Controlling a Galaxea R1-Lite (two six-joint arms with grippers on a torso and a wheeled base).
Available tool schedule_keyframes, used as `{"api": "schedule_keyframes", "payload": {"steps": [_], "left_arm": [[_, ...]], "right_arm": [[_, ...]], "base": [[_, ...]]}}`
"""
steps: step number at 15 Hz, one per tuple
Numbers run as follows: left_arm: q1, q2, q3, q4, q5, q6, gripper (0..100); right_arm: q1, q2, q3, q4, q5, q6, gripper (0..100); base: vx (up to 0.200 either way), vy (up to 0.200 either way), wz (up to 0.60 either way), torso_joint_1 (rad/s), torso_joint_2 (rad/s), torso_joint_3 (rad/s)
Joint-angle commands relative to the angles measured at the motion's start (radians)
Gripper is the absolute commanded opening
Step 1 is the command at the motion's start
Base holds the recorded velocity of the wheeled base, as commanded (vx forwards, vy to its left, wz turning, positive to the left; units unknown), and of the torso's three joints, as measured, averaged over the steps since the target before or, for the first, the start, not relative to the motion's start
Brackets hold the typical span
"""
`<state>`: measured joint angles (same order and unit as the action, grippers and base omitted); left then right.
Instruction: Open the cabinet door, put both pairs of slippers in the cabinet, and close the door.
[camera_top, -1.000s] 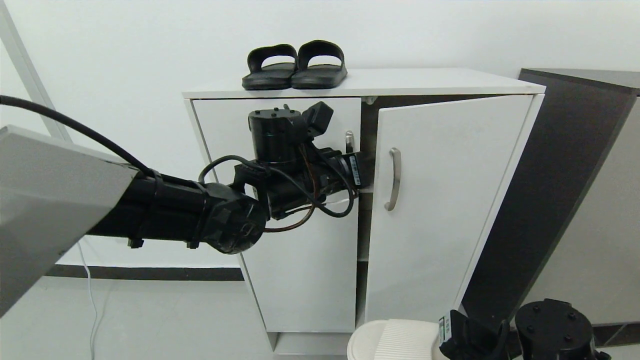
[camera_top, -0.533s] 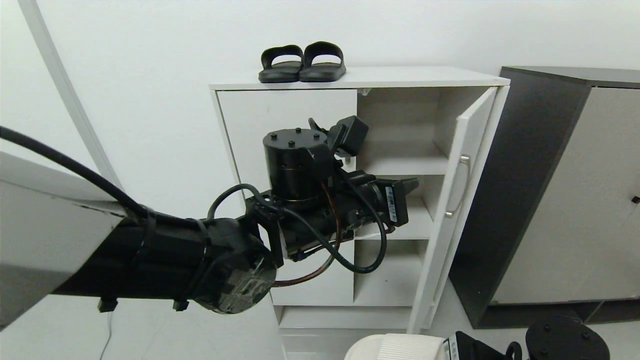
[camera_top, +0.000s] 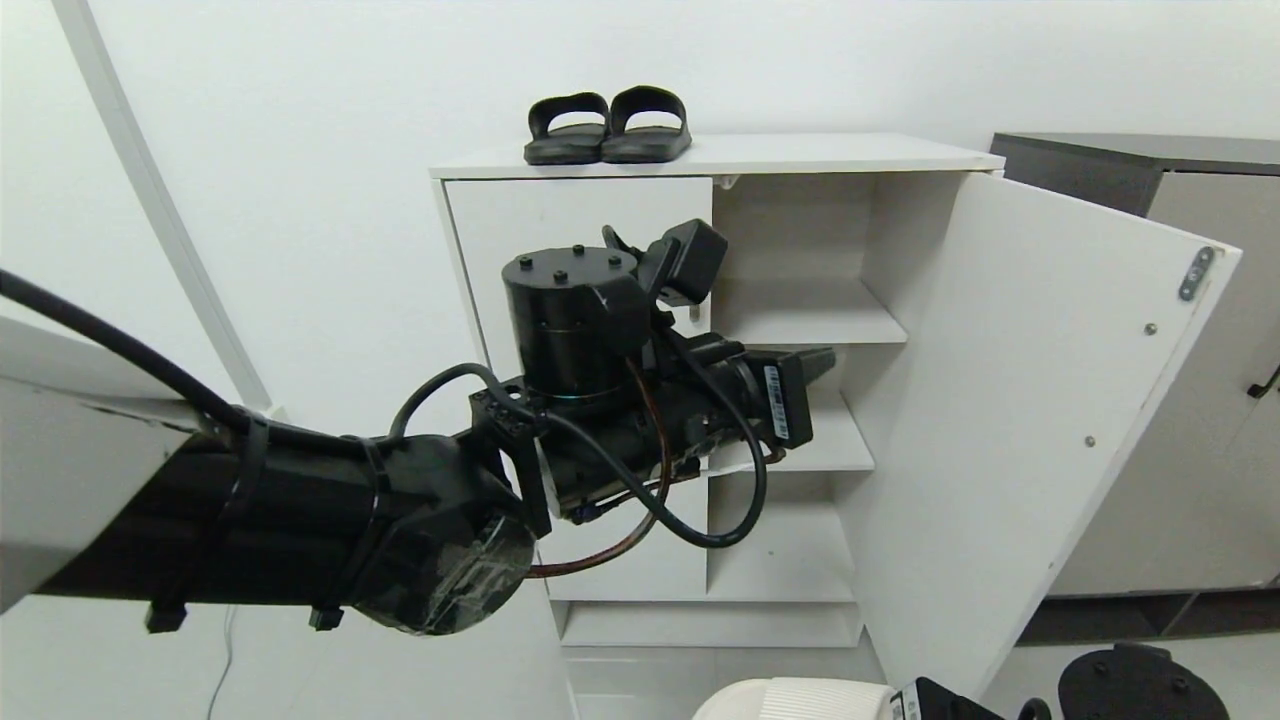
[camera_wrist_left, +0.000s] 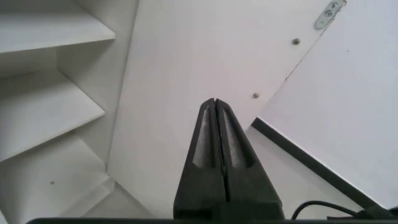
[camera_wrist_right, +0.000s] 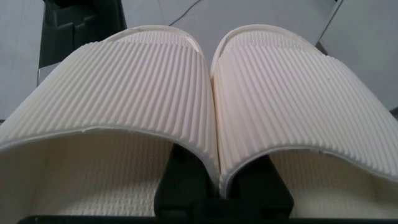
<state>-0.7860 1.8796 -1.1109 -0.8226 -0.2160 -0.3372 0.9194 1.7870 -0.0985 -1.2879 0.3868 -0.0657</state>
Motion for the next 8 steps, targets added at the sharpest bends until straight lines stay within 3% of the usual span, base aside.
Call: {"api": "schedule_keyframes", "payload": {"steps": [1, 5, 6, 8], "left_arm": [[0.005, -0.011, 0.0, 0.0, 0.012, 0.0, 0], [0.047, -0.077, 0.019, 0.002, 0.107, 0.0, 0], [0.076, -0.115, 0.049, 0.003, 0.125, 0.007, 0], [0.169, -0.238, 0.148, 0.023, 0.135, 0.038, 0]], "right_arm": [[-0.001, 0.005, -0.003, -0.001, 0.0, 0.0, 0], [-0.047, 0.015, -0.024, -0.001, -0.023, 0.003, 0], [-0.074, 0.035, -0.058, -0.001, -0.062, 0.006, 0], [-0.119, 0.101, -0.171, 0.004, -0.233, 0.04, 0]], "base": [[0.0, 0.0, 0.0, 0.0, 0.0, 0.0], [0.0, 0.0, 0.0, 0.0, 0.0, 0.0], [0.0, 0.0, 0.0, 0.0, 0.0, 0.0], [0.0, 0.0, 0.0, 0.0, 0.0, 0.0]]}}
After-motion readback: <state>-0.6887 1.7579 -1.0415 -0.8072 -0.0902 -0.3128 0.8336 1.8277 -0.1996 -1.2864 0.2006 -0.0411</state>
